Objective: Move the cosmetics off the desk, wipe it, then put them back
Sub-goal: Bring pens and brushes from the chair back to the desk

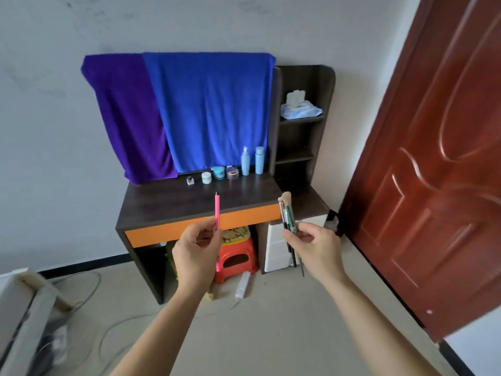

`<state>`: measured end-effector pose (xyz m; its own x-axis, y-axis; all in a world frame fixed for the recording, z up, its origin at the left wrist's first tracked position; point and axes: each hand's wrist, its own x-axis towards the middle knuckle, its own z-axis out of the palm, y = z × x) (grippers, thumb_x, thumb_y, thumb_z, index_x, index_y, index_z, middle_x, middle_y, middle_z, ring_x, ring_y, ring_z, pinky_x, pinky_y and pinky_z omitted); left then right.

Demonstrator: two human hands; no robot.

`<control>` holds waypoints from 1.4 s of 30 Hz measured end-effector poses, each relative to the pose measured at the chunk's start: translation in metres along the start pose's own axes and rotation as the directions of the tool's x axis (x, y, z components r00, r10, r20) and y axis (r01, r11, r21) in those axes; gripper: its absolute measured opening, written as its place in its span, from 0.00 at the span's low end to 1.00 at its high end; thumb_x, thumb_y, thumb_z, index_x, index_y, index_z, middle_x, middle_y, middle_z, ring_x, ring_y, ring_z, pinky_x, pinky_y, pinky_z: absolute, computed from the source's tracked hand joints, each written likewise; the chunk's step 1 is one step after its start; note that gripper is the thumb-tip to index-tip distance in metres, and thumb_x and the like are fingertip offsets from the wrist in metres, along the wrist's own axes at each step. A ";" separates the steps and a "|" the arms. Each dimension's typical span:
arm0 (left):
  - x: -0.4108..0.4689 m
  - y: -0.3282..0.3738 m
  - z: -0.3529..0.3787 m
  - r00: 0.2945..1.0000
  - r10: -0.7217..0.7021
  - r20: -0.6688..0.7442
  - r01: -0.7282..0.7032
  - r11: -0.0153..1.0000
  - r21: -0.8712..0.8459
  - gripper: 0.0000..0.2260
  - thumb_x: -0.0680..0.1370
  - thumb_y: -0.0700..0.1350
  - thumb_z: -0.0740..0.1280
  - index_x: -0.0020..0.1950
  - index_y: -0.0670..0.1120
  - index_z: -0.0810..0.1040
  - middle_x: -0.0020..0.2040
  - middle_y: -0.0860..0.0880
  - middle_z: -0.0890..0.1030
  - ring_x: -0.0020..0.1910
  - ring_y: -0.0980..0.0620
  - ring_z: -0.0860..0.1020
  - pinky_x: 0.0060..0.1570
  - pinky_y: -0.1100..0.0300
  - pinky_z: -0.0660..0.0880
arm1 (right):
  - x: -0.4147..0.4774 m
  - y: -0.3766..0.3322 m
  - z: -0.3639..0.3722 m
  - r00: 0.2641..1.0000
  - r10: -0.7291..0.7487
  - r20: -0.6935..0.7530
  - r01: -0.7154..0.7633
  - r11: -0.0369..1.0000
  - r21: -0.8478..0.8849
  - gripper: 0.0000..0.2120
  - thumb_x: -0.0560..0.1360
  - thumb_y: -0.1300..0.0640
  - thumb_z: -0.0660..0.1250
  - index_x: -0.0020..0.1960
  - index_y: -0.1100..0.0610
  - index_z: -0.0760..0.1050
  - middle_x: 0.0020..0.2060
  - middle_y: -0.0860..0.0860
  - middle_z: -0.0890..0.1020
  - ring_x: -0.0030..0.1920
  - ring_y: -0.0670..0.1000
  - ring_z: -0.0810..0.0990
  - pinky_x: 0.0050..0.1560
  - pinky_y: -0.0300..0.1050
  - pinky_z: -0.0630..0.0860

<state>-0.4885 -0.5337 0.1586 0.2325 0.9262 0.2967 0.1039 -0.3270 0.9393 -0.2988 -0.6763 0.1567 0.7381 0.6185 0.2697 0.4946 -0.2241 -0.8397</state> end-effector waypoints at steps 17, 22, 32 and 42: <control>0.321 -0.097 0.077 0.995 -0.092 -0.031 0.094 0.992 0.086 0.09 0.73 0.44 0.75 0.50 0.56 0.84 0.40 0.62 0.84 0.41 0.64 0.81 0.47 0.65 0.76 | 0.307 0.017 0.192 0.997 0.027 0.077 -0.032 0.997 0.067 0.03 0.72 0.47 0.76 0.42 0.44 0.84 0.33 0.37 0.83 0.36 0.38 0.82 0.38 0.29 0.74; 0.394 -0.124 0.069 0.992 -0.108 -0.058 0.116 0.983 0.146 0.11 0.73 0.45 0.75 0.46 0.62 0.81 0.40 0.64 0.83 0.41 0.65 0.81 0.42 0.73 0.74 | 0.380 0.004 0.254 0.991 0.023 0.132 -0.028 0.999 0.036 0.05 0.71 0.47 0.76 0.41 0.48 0.85 0.32 0.38 0.83 0.36 0.39 0.81 0.39 0.31 0.73; 0.506 -0.249 0.070 0.952 -0.303 0.038 0.291 0.937 0.191 0.12 0.73 0.41 0.75 0.45 0.60 0.81 0.38 0.62 0.83 0.39 0.64 0.81 0.43 0.66 0.74 | 0.453 0.035 0.385 0.969 0.180 0.168 -0.163 0.980 -0.113 0.11 0.71 0.47 0.76 0.33 0.49 0.79 0.27 0.40 0.79 0.31 0.42 0.76 0.36 0.34 0.69; 0.503 -0.359 0.103 0.782 -0.622 0.042 0.578 0.748 0.326 0.12 0.72 0.39 0.74 0.43 0.57 0.81 0.36 0.59 0.83 0.40 0.61 0.81 0.46 0.61 0.76 | 0.444 0.111 0.486 0.805 0.458 0.376 -0.353 0.880 -0.316 0.08 0.70 0.47 0.76 0.36 0.47 0.81 0.25 0.38 0.78 0.30 0.35 0.76 0.34 0.29 0.69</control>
<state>-0.3095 0.0301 -0.0475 0.1577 0.9198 -0.3592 0.5270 0.2292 0.8184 -0.1394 -0.0608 -0.0463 0.6485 0.6787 -0.3448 0.3201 -0.6540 -0.6854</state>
